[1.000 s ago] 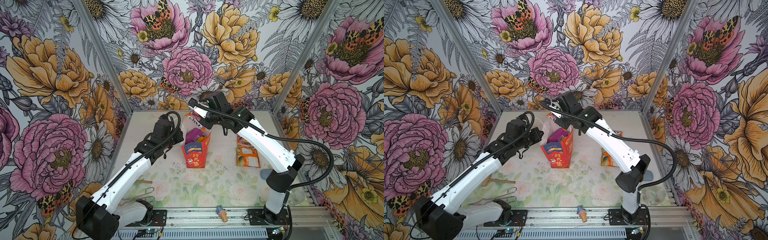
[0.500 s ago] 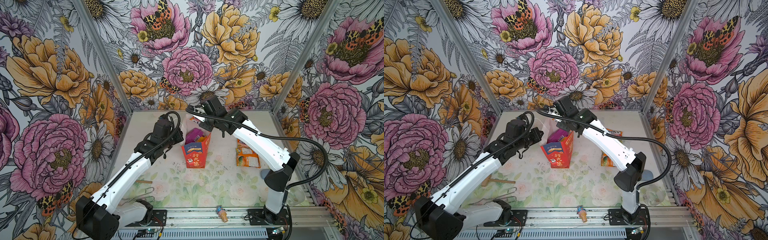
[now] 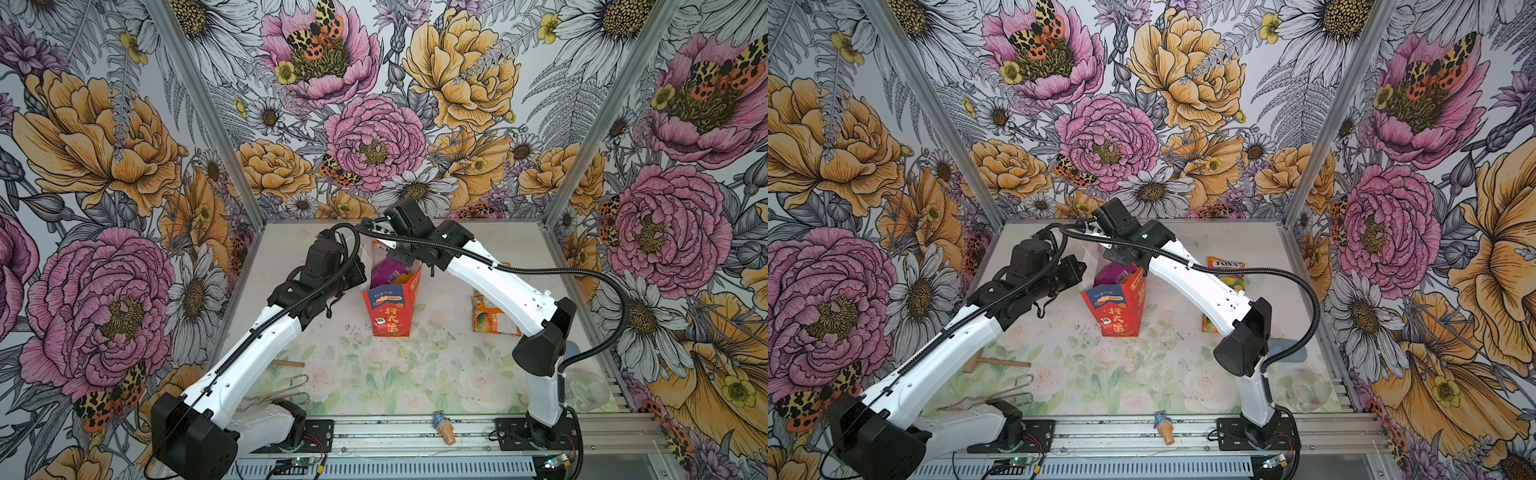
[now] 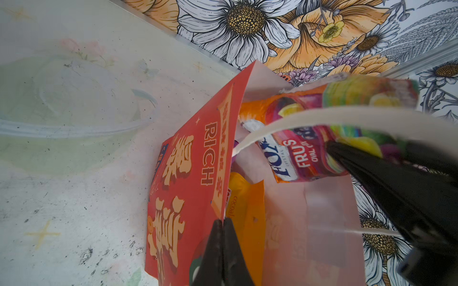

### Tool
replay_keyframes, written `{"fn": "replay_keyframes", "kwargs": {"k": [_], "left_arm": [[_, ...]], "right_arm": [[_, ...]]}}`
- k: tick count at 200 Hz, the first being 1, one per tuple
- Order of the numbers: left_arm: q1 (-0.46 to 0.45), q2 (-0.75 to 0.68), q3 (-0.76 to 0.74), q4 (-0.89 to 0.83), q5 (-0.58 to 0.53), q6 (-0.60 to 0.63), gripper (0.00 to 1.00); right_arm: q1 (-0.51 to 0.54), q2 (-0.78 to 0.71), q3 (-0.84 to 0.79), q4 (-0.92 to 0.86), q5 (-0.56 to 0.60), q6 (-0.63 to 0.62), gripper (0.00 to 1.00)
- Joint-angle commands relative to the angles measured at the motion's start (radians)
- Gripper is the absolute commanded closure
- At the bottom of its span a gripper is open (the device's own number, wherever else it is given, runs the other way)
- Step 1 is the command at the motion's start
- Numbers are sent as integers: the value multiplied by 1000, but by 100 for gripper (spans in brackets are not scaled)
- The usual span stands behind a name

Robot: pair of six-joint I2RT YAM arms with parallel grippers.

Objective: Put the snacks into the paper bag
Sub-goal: 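Lower the FOX'S candy bag into the paper bag held by the left gripper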

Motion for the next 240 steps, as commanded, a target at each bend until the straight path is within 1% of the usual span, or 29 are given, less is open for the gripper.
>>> {"fn": "replay_keyframes", "kwargs": {"k": [1, 25, 56, 120, 169, 188, 220, 240], "left_arm": [[12, -16, -13, -5, 15, 2, 100], [12, -17, -16, -6, 17, 2, 100], [13, -21, -19, -4, 17, 1, 100], [13, -27, -24, -2, 18, -3, 100], [13, -29, -22, -2, 18, -4, 100], [13, -27, -22, -2, 22, -4, 100], [11, -27, -22, -3, 17, -4, 100], [13, -30, -19, -3, 17, -4, 100]], "right_arm": [[2, 18, 65, 43, 26, -40, 100], [1, 35, 88, 47, 39, -87, 100], [0, 21, 82, 56, 22, -128, 100], [2, 26, 79, 69, 49, -143, 100], [7, 33, 76, 82, 94, -154, 100], [12, 28, 74, 83, 87, -135, 100], [14, 0, 55, 84, 32, -115, 100], [14, -3, 39, 83, 54, -137, 100]]}}
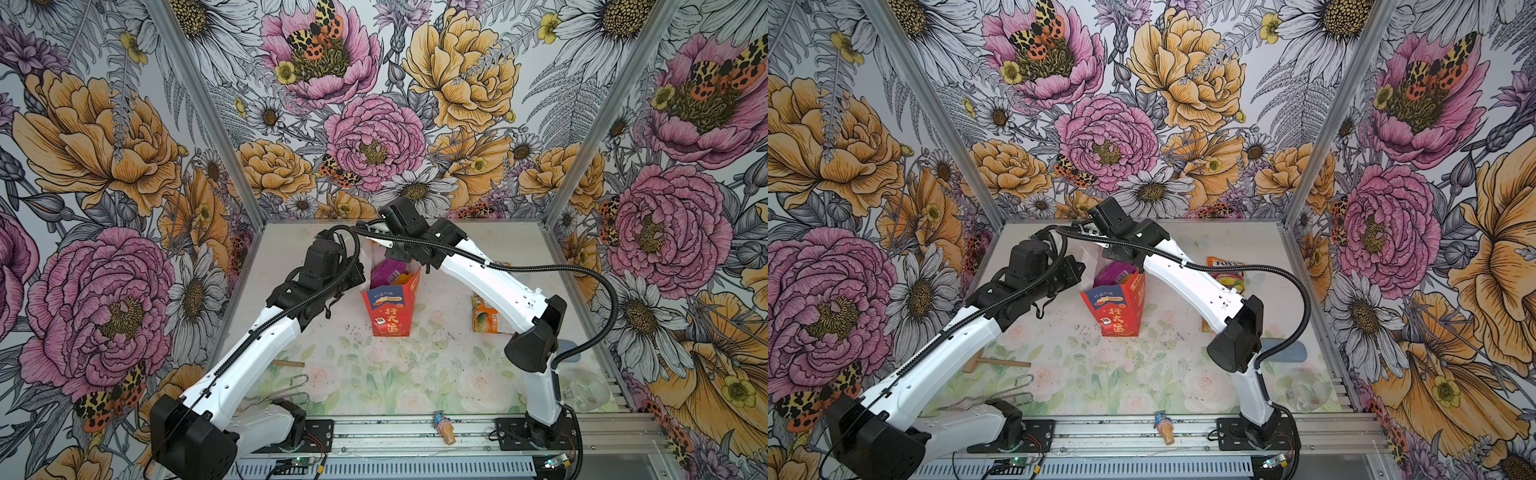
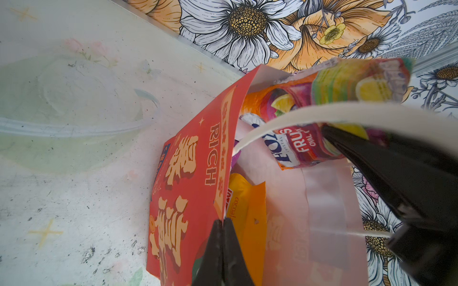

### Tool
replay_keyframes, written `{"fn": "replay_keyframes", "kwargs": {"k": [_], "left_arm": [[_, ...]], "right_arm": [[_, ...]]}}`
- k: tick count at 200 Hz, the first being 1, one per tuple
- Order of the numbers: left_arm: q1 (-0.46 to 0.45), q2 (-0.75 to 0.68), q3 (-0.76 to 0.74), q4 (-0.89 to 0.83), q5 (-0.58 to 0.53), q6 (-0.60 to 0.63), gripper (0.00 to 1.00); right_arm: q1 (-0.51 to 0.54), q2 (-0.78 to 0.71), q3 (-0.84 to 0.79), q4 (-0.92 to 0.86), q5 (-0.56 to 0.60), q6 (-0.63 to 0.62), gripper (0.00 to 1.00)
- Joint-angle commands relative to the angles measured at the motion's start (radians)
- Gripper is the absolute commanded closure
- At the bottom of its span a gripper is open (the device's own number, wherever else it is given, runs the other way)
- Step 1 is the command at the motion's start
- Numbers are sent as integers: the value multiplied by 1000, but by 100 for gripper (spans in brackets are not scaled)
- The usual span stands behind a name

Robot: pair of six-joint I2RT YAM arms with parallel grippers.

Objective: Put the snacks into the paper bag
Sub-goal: 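Lower the FOX'S candy bag into the paper bag held by the left gripper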

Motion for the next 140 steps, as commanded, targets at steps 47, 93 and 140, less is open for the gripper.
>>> {"fn": "replay_keyframes", "kwargs": {"k": [47, 93, 140], "left_arm": [[7, -17, -6, -4, 18, 0, 100], [8, -9, -1, -4, 20, -2, 100], [7, -4, 3, -4, 20, 0, 100]], "right_arm": [[7, -34, -43, 86, 63, -50, 100], [8, -35, -71, 109, 86, -59, 100], [9, -59, -82, 121, 25, -1, 74]]}}
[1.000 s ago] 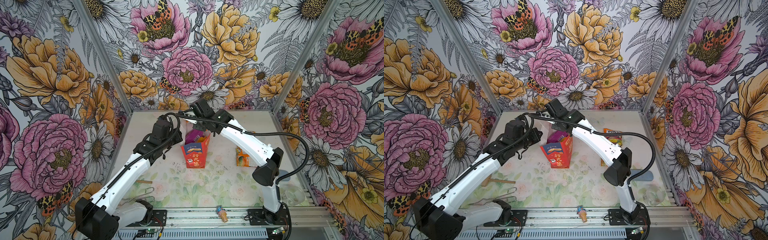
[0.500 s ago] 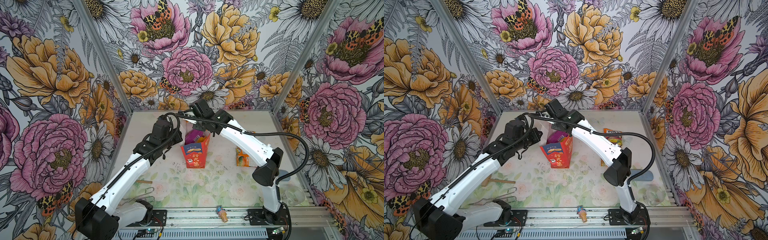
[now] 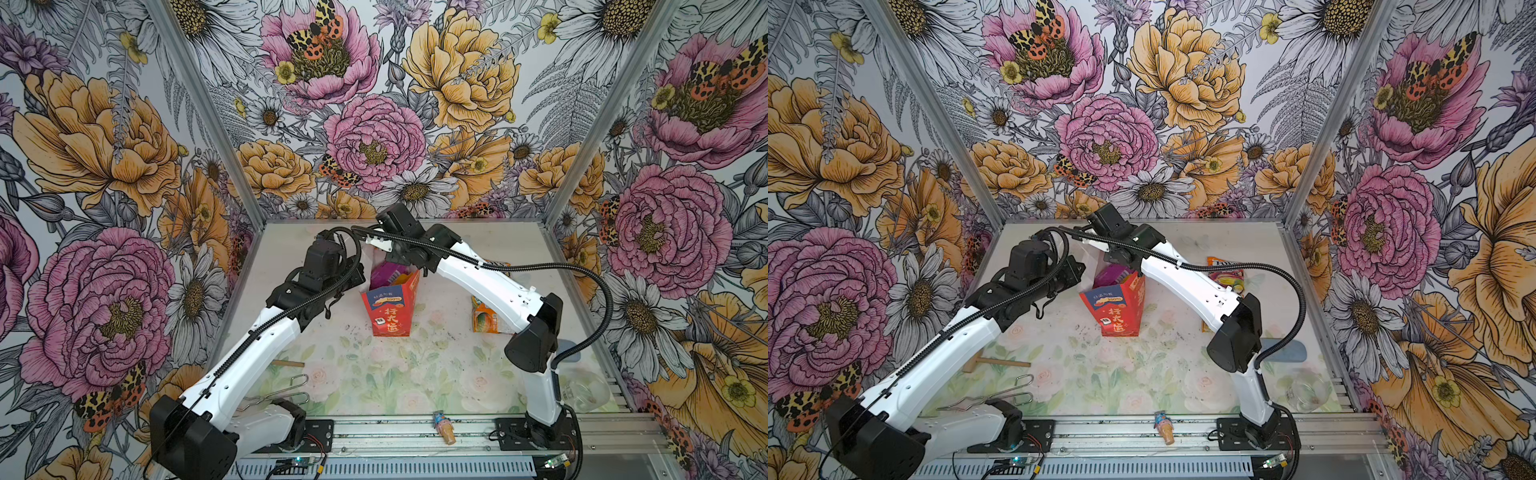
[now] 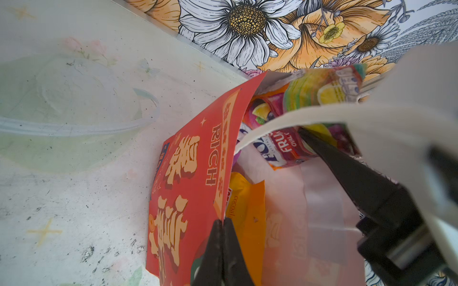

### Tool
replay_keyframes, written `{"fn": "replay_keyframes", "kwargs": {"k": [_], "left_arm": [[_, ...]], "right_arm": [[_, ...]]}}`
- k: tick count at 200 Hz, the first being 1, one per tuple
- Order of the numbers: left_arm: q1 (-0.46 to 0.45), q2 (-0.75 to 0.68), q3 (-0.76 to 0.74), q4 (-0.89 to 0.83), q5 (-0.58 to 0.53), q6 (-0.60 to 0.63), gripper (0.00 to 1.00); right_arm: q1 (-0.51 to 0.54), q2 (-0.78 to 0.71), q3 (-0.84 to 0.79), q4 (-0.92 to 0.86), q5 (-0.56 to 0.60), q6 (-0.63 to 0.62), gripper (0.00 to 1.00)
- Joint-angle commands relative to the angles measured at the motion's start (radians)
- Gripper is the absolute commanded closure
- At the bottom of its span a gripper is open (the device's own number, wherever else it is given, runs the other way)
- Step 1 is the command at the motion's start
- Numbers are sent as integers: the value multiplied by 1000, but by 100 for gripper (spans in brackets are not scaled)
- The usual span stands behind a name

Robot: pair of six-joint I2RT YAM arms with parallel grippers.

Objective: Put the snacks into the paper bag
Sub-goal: 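Lower the FOX'S candy bag into the paper bag held by the left gripper, then open the right gripper to release the FOX'S candy bag inside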

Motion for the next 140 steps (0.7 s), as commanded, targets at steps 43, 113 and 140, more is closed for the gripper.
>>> {"fn": "replay_keyframes", "kwargs": {"k": [43, 113, 140], "left_arm": [[7, 0, 1, -4, 16, 0, 100], [8, -3, -4, -3, 18, 1, 100], [8, -2, 1, -3, 22, 1, 100]], "right_arm": [[5, -88, -6, 59, -75, 67, 67], [-12, -195, -29, 66, -211, 191, 59], [-21, -254, -54, 70, -221, 274, 54]]}}
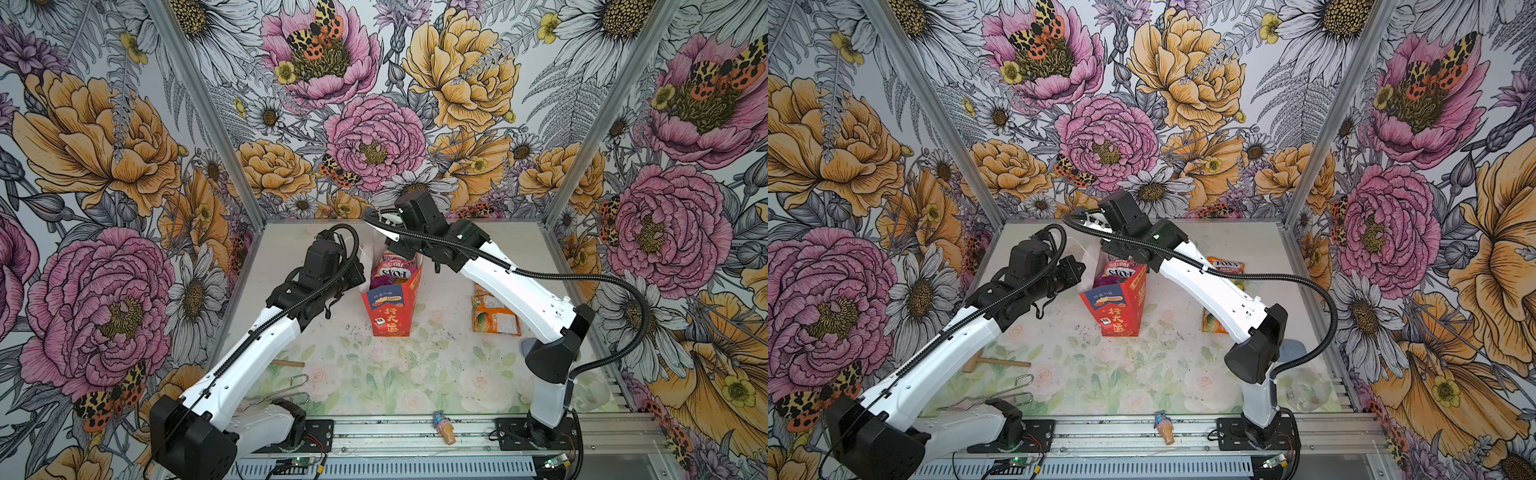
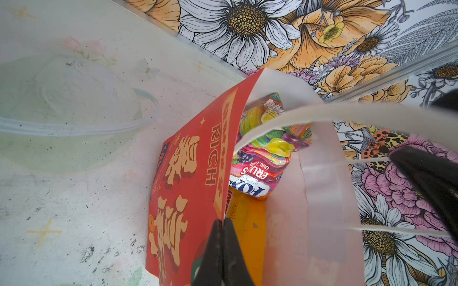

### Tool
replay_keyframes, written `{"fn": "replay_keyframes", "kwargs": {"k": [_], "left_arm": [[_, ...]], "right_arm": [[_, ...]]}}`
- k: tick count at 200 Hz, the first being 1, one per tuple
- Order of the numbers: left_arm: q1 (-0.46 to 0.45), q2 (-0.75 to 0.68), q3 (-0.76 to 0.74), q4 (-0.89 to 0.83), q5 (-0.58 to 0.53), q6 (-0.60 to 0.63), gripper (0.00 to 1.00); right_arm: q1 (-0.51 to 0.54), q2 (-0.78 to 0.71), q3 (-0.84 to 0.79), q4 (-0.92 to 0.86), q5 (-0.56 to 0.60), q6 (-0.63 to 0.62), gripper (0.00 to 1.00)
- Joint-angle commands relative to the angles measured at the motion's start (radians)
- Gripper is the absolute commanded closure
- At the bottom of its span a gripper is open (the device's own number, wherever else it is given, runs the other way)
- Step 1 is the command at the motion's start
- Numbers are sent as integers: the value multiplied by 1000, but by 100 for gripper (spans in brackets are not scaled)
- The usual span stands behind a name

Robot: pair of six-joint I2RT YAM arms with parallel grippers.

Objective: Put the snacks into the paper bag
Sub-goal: 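Open the right gripper to release the FOX'S candy bag inside, then move the right gripper back over the two FOX'S bags on the table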

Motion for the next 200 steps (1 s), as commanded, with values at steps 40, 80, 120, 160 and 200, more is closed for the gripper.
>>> {"fn": "replay_keyframes", "kwargs": {"k": [40, 80, 120, 160, 200], "left_arm": [[7, 1, 2, -4, 21, 3, 100], [6, 3, 6, -3, 27, 6, 100], [3, -1, 8, -3, 33, 6, 100], [3, -12, 4, -3, 35, 6, 100], [5, -19, -1, -5, 40, 9, 100]], "right_arm": [[-57, -210, -98, 27, -92, 296, 45], [-152, -385, -220, 27, -219, 513, 39], [-232, -560, -390, 27, -138, 638, 29], [-308, -695, -615, 25, -68, 781, 21], [-371, -786, -822, 26, -61, 896, 16]]}}
